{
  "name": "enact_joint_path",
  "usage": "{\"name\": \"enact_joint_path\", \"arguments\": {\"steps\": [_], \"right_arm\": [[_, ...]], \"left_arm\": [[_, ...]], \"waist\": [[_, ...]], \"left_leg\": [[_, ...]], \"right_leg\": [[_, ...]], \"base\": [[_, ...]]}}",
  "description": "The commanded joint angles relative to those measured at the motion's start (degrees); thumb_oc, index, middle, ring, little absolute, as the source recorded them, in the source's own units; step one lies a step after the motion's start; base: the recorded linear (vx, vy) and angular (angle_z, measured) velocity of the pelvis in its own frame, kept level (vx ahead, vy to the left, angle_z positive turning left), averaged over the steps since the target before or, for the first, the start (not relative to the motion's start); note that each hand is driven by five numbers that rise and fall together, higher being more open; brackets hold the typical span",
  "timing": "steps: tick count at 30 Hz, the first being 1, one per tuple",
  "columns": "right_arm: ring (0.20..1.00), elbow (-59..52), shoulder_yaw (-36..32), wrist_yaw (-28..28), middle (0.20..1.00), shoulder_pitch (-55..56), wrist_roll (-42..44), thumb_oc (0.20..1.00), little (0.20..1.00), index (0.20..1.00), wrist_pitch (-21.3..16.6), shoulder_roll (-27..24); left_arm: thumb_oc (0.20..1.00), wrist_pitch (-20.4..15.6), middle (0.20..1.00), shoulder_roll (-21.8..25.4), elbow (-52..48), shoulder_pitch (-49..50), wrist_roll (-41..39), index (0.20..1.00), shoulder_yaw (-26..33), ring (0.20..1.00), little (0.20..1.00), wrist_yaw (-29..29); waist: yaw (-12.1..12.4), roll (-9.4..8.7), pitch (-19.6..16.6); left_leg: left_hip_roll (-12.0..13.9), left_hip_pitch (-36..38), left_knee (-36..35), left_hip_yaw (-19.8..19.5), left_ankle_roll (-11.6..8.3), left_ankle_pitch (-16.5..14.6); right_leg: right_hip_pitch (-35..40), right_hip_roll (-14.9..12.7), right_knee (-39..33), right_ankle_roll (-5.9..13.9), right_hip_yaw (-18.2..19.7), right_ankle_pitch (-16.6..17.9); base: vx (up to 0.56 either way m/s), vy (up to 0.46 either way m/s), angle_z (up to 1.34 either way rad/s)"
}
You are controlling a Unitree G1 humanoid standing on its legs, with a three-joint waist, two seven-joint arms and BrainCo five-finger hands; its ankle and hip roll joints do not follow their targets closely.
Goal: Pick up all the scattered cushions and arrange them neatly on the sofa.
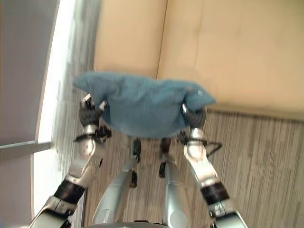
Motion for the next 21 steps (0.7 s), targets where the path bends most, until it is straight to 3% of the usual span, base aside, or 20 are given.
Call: {"name": "enact_joint_path", "arguments": {"steps": [1,6,9,10,11,12,13,15,21], "right_arm": [[0.2,-3.3,1.6,4.3,0.2,-9.7,-4.3,0.2,0.2,0.2,-6.9,0.7],[0.2,-6.6,-1.2,4.8,0.2,-2.4,-6.7,0.2,0.2,0.2,-6.3,-1.7],[0.2,-7.3,-3.1,4.8,0.2,1.0,-5.9,0.2,0.2,0.2,-6.3,-2.0],[0.2,-7.2,-3.0,4.6,0.2,1.1,-5.7,0.2,0.2,0.2,-6.1,-1.6],[0.2,-6.9,-3.5,4.6,0.2,1.6,-5.6,0.2,0.2,0.2,-6.2,-1.7],[0.2,-6.8,-3.7,4.8,0.2,2.0,-5.8,0.2,0.2,0.2,-6.2,-1.9],[0.2,-7.0,-4.2,4.6,0.2,2.4,-6.1,0.2,0.2,0.2,-6.0,-2.0],[0.2,-7.2,-4.5,5.3,0.2,2.6,-6.3,0.2,0.2,0.2,-5.8,-1.9],[0.2,-7.5,-4.4,5.8,0.2,1.7,-6.1,0.2,0.2,0.2,-4.9,-1.0]], "left_arm": [[0.2,-3.9,0.2,-1.0,-3.8,-10.2,2.9,0.2,-4.5,0.2,0.2,-6.5],[0.2,-3.0,0.2,1.1,-5.4,-4.4,1.8,0.2,-4.1,0.2,0.2,-8.3],[0.2,-2.1,0.2,1.2,-5.1,-1.4,1.2,0.2,-3.2,0.2,0.2,-8.6],[0.2,-1.9,0.2,0.9,-4.9,-1.5,1.2,0.2,-3.3,0.2,0.2,-8.4],[0.2,-1.6,0.2,0.5,-4.5,-1.3,1.9,0.2,-3.4,0.2,0.2,-8.5],[0.2,-1.5,0.2,0.4,-4.4,-0.9,2.2,0.2,-3.4,0.2,0.2,-8.6],[0.2,-1.2,0.2,-0.1,-4.3,-1.1,2.5,0.2,-3.5,0.2,0.2,-8.8],[0.2,-1.1,0.2,-0.3,-4.3,-0.8,2.5,0.2,-3.5,0.2,0.2,-9.3],[0.2,-0.6,0.2,0.9,-4.6,-0.7,2.2,0.2,-3.4,0.2,0.2,-9.4]], "waist": [[-0.3,-1.59,-4.4],[-1.0,-1.55,-7.1],[-0.8,-2.34,-7.8],[-0.4,-2.56,-7.3],[-0.1,-2.71,-7.9],[-0.1,-2.63,-8.2],[0.1,-2.61,-8.6],[-0.1,-1.91,-9.6],[0.2,-1.19,-9.1]], "left_leg": [[-0.9,1.9,1.3,-2.3,-0.85,-6.1],[1.1,8.8,2.4,-1.7,-1.43,-8.0],[1.2,10.1,8.3,-2.7,-2.22,-10.2],[0.2,9.7,9.4,-4.6,-2.36,-10.3],[-2.5,8.8,8.1,-8.9,-2.01,-10.3],[-3.1,8.9,7.1,-10.1,-1.82,-10.1],[-5.6,7.6,7.0,-12.6,-1.55,-9.2],[-5.3,10.1,4.3,-13.9,-0.5,-9.1],[-3.4,14.4,2.4,-7.9,0.92,-9.5]], "right_leg": [[9.6,-1.3,-11.3,6.76,-1.8,3.0],[18.0,0.3,-12.9,6.09,-1.3,0.5],[23.0,1.1,-15.2,5.49,-0.1,0.0],[23.1,0.9,-15.2,5.49,0.5,0.3],[23.5,1.3,-16.1,5.6,1.5,0.7],[23.7,1.4,-16.2,5.71,1.9,0.8],[23.7,1.6,-16.6,6.08,3.3,1.6],[24.0,2.5,-16.3,6.54,6.0,1.8],[23.3,2.3,-12.6,7.32,9.8,1.4]], "base": [[0.15,-0.116,-0.12],[0.11,-0.127,-0.08],[0.04,-0.071,-0.18],[0.0,0.007,-0.37],[0.03,0.018,-0.51],[0.07,0.049,-0.66],[0.08,0.067,-0.61],[0.1,0.102,-0.73],[0.04,0.154,-1.01]]}}
